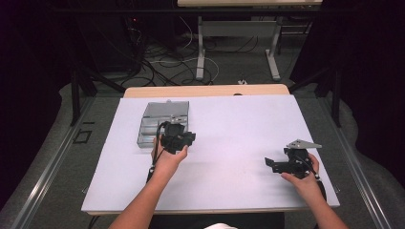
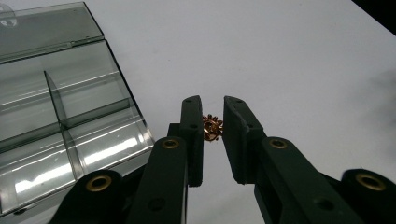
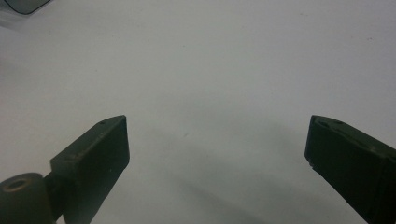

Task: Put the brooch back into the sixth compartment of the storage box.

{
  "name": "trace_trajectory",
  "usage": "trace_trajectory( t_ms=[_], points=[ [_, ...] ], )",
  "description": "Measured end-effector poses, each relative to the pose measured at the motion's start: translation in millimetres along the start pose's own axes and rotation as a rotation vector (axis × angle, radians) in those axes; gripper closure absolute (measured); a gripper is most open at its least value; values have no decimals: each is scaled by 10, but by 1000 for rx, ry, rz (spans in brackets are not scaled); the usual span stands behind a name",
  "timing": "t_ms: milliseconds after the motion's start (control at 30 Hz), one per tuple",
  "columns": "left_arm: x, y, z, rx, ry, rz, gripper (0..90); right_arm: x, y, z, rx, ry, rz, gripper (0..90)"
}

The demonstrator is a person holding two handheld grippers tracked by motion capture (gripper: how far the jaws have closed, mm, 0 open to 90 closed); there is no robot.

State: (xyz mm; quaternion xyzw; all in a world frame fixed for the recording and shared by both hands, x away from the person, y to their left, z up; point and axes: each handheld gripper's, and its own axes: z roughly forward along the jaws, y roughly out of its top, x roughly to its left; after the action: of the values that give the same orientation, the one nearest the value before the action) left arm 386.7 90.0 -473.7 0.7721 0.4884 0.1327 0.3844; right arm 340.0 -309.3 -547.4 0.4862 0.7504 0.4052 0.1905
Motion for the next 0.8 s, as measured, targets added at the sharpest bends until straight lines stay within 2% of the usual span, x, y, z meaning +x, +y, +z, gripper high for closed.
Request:
trace_trajectory(
  t_ms=[367, 800],
  points=[
    [93, 49, 21, 19, 15, -24, 791, 1, -1, 3, 0, 2, 3, 62],
    [196, 74, 102, 43, 35, -73, 791, 1, -5, 8, 3, 4, 9, 62]
  ],
)
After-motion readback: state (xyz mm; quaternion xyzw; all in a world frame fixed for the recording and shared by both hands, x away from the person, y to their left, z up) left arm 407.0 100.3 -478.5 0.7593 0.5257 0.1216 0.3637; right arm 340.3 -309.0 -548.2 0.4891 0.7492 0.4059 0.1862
